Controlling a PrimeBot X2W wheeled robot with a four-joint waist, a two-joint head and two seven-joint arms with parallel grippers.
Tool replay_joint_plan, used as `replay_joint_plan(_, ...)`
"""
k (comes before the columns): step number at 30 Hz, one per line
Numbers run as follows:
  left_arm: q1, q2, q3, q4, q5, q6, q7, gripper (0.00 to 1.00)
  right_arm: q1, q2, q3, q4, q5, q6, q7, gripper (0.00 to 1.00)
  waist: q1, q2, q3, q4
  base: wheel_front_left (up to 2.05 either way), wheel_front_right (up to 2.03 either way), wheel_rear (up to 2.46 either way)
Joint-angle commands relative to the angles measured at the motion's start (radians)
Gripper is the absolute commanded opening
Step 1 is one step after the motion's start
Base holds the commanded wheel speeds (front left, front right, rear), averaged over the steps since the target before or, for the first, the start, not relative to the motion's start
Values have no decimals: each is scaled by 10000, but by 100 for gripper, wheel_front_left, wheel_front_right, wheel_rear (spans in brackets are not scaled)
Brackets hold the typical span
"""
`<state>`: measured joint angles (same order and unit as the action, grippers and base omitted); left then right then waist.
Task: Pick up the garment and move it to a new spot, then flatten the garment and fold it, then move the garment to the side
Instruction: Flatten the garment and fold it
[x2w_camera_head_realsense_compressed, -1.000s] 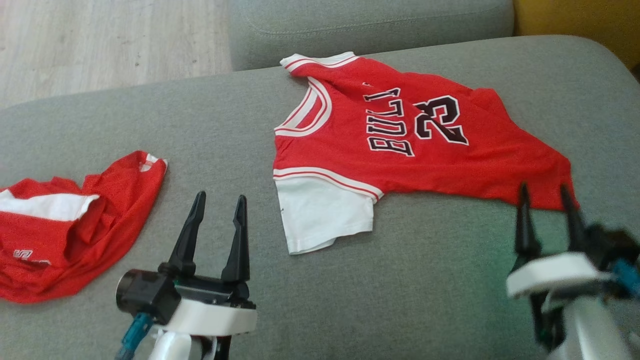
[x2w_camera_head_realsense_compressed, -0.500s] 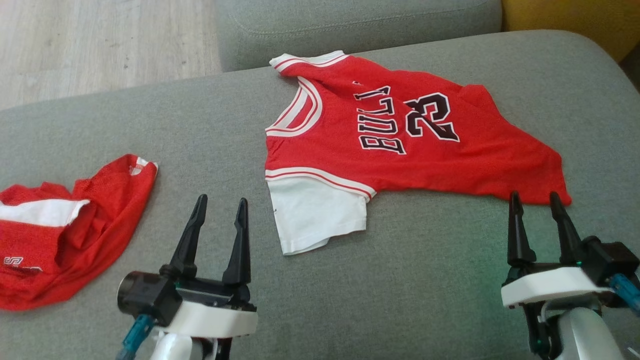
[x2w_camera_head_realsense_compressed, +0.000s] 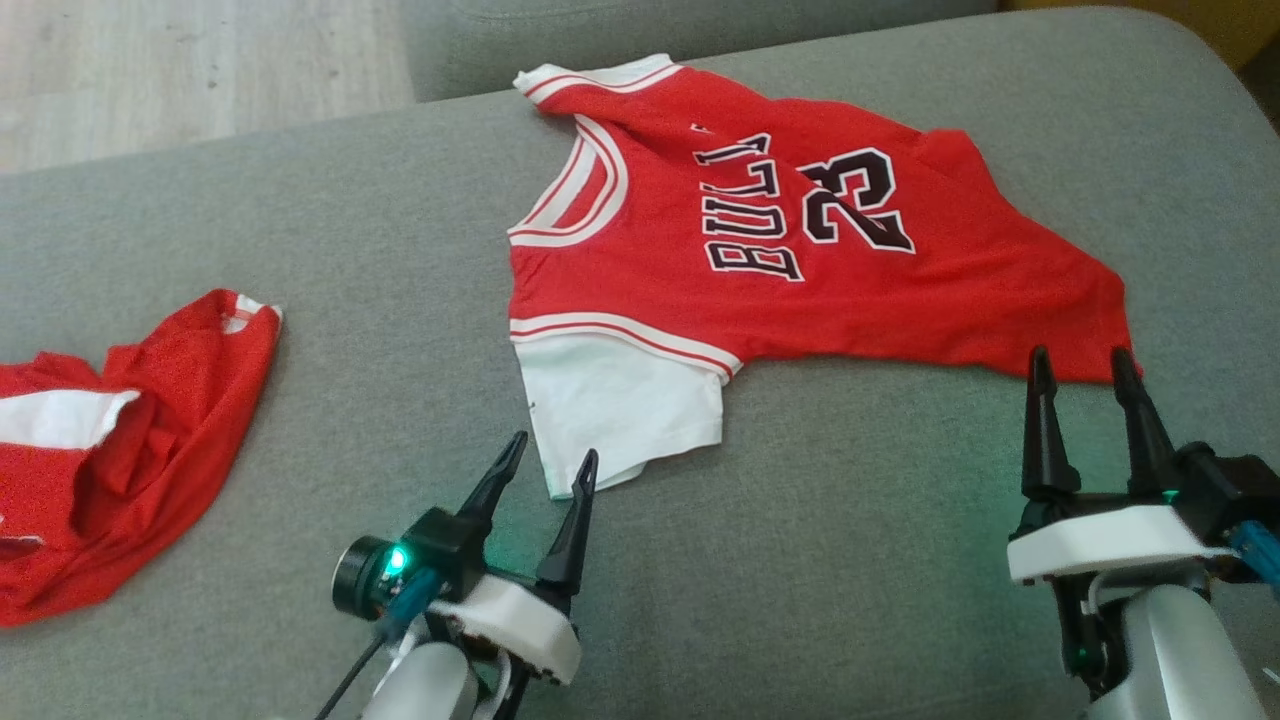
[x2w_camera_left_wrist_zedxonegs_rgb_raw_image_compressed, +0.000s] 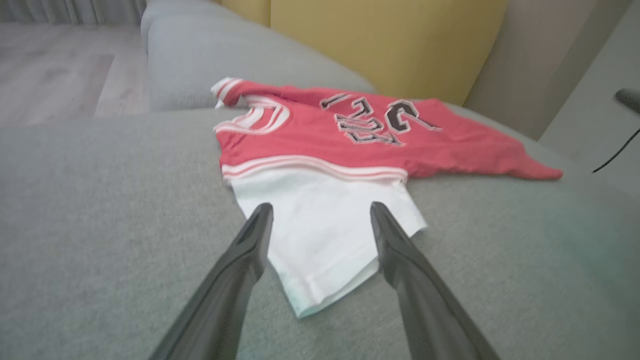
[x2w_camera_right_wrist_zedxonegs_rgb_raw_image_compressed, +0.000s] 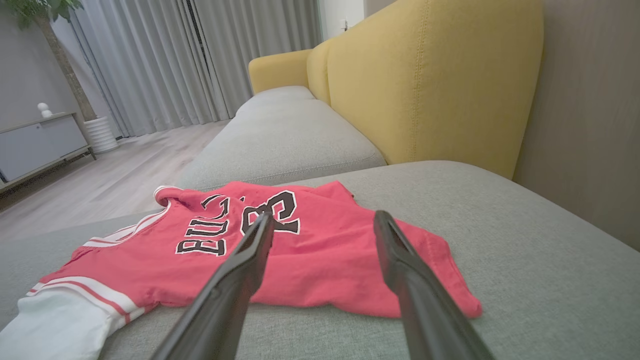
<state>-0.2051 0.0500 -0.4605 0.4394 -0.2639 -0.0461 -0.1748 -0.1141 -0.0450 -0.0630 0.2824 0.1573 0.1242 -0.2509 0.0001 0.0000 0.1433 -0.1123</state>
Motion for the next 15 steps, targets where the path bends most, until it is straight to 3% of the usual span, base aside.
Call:
replay_joint_plan(1,-495,3,202,-153,-32,88,41,100,-318,-53,239,-305,34,65,-108,100,-1,0,63,-76,0,0,0)
replay_joint_plan(10,-1298,3,-232,1598,-440,917,902,100,-419,-53,305,-289,172,65,-108,100,-1,0,286,-345,0,0,0)
replay_joint_plan(15,-1471,3,-463,1993,-852,802,1074,100,-434,-53,312,-288,213,65,-108,100,-1,0,321,-449,0,0,0)
